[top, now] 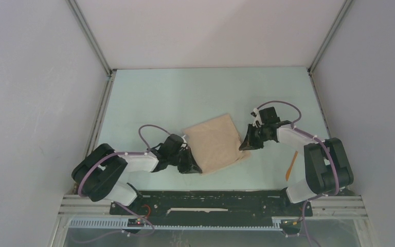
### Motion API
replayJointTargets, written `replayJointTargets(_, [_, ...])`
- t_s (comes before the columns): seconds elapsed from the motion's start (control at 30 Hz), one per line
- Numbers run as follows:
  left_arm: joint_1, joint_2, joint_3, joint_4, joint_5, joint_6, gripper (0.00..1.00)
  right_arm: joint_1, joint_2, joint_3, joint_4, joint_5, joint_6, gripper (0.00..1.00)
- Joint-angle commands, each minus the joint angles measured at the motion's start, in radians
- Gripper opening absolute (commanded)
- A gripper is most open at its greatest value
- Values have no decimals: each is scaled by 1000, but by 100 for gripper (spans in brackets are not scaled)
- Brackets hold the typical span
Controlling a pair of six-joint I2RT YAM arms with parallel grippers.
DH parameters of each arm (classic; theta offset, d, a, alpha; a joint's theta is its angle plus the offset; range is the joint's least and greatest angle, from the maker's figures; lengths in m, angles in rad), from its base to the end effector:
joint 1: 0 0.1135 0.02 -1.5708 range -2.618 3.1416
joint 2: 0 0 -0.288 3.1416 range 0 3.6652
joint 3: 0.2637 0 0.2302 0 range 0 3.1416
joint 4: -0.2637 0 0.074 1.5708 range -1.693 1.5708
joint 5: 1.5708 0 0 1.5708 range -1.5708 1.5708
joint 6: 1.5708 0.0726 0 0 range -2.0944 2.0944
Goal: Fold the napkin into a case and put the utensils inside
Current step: Pick up the top corner of the square-folded napkin from the center of the board, then fold the top corner of the square-folded napkin at the center of the board.
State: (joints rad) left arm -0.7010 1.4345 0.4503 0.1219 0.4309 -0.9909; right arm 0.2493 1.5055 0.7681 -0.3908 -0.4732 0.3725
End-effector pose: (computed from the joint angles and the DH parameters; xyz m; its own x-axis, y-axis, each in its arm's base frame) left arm 0.1676 -0.1812 0.1407 -0.9819 -0.1658 -0.0912 -0.0505 0.6941 -0.7181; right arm 0.2491 0.0976 0.1706 -0.9644 0.0888 -0.2490 -0.0620 0.8397 0.5395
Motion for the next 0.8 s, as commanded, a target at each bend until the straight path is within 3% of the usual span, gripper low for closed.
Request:
replayJointTargets(0.0, [-17, 8, -70, 76, -3, 0, 8, 6, -17, 30, 3, 6, 13, 0])
replayJointTargets(0.13, [-16, -24, -68, 34, -12, 27, 13, 12, -9, 41, 6, 2, 13, 0])
replayJointTargets(0.4, [8, -220, 3, -106, -27, 46, 38, 137, 70, 170, 8, 8, 59, 0])
replayJointTargets(0.77, [296, -747, 48, -567, -138, 159, 47, 298, 405, 532, 33, -6, 176, 0])
